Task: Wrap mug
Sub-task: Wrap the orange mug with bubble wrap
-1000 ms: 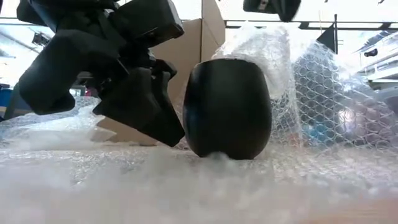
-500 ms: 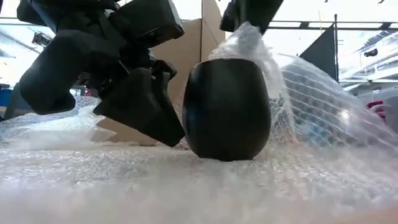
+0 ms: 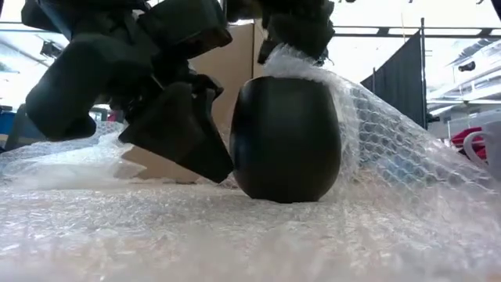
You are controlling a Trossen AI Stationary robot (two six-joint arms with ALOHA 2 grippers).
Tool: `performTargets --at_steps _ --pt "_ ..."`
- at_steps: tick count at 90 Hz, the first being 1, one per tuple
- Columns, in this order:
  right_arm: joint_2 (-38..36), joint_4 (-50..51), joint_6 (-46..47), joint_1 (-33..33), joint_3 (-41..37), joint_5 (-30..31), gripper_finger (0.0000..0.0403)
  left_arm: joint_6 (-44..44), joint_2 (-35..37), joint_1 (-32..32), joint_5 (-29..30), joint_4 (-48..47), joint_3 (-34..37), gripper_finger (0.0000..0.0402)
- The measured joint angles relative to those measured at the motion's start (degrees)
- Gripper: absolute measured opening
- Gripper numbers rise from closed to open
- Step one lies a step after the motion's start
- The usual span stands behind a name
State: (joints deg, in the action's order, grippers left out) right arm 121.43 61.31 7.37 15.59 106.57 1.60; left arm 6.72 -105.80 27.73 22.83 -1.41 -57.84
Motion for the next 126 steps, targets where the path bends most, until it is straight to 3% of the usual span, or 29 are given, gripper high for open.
performTargets --at_steps 37,70,84,126 --pt "2.6 1.5 -2.1 -0.7 0.7 -1.8 0.0 0.1 -0.1 0.1 -0.4 -0.3 0.1 0.0078" --pt "1.2 11.4 -1.2 0.7 13.2 -0.1 0.0 0.3 0.0 -0.1 0.0 0.0 -0.1 0.0078" --pt "1.2 12.0 0.5 1.9 16.2 -6.8 0.0 0.8 0.0 0.0 -0.1 -0.1 -0.1 0.0078" --pt "1.2 5.9 0.9 3.5 9.9 -8.2 0.0 1.0 0.0 0.0 -0.2 -0.2 0.0 0.0078"
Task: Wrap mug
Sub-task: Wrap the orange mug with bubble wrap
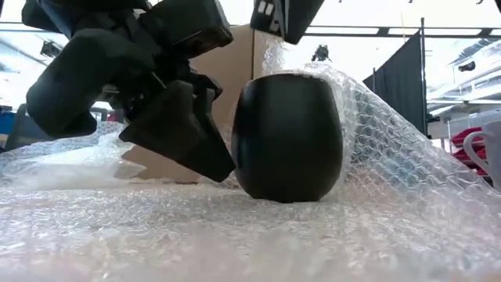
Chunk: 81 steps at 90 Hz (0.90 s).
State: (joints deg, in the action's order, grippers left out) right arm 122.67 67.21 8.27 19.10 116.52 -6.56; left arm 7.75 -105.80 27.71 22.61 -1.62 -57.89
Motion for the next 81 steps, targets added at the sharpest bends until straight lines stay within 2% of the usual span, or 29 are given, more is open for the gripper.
performTargets --at_steps 26,45,65,81 --pt "0.0 1.5 1.1 -2.1 -0.1 7.3 0.0 0.0 0.0 0.0 0.0 0.0 0.0 0.0078" --pt "0.0 -0.6 1.2 -3.4 -3.2 6.8 0.0 0.0 0.0 0.0 0.0 0.0 0.0 0.0078" --pt "0.0 -5.9 1.1 -3.7 -10.0 4.8 0.0 0.1 0.0 0.0 -0.4 -0.2 0.1 0.0078" --pt "-0.2 -6.1 0.6 -4.5 -12.8 4.8 0.0 0.1 0.0 0.0 -0.3 0.2 0.1 0.0078"
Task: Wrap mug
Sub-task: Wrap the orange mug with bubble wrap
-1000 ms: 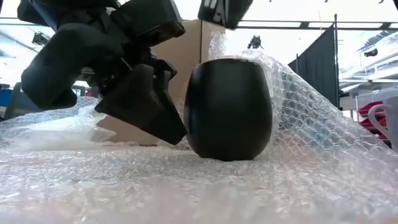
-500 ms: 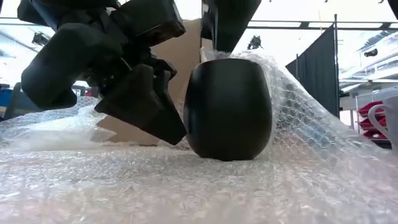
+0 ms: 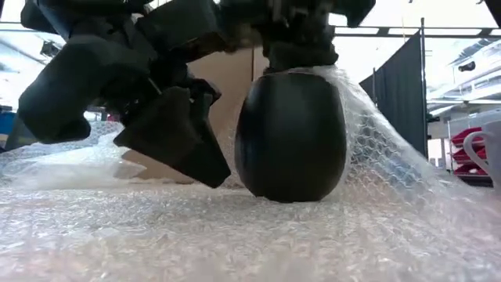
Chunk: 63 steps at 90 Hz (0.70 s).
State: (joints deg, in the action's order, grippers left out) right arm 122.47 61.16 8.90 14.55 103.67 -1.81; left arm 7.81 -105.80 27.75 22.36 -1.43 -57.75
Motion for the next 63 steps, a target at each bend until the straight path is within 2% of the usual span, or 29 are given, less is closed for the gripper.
performTargets --at_steps 14,36,51,63 --pt "0.2 2.3 -0.1 -0.2 1.6 0.2 0.0 0.0 0.0 0.0 0.3 0.0 -0.1 0.0078" --pt "0.2 10.5 0.4 0.3 11.8 0.7 0.0 0.0 0.0 0.0 0.3 0.0 -0.1 0.0078" --pt "0.2 10.4 0.5 1.8 16.3 0.7 0.0 0.0 0.0 0.0 0.3 -0.1 -0.1 0.0078" --pt "0.2 8.2 0.1 2.8 16.3 -0.2 0.0 0.0 0.0 0.0 0.3 -0.2 -0.1 0.0078"
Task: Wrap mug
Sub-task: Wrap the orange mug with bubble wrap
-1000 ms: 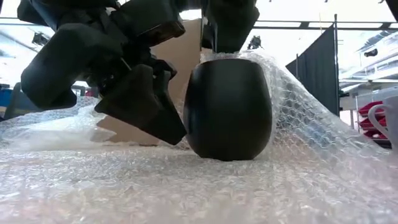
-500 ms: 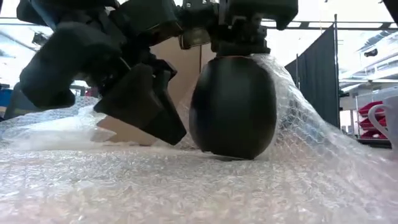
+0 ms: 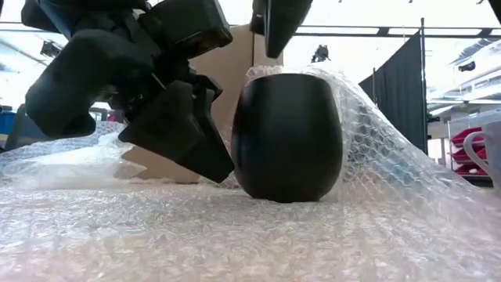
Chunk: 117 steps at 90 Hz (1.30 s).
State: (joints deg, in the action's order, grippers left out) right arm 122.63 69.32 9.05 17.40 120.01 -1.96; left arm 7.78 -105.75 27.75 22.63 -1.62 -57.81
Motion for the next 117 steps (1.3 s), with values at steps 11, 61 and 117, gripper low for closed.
performTargets --at_steps 11,61,117 --pt "0.0 -2.0 -0.2 0.5 -0.2 -0.2 0.0 0.0 0.0 0.0 0.0 0.0 0.0 0.0078" --pt "-0.4 -10.3 -2.1 -2.5 -10.6 -0.1 0.0 0.0 0.0 0.0 -0.1 -0.2 0.0 0.0078" --pt "0.2 -12.3 -2.8 -2.9 -15.0 0.1 0.0 0.0 0.6 0.2 -0.3 -5.5 -0.1 0.0078"
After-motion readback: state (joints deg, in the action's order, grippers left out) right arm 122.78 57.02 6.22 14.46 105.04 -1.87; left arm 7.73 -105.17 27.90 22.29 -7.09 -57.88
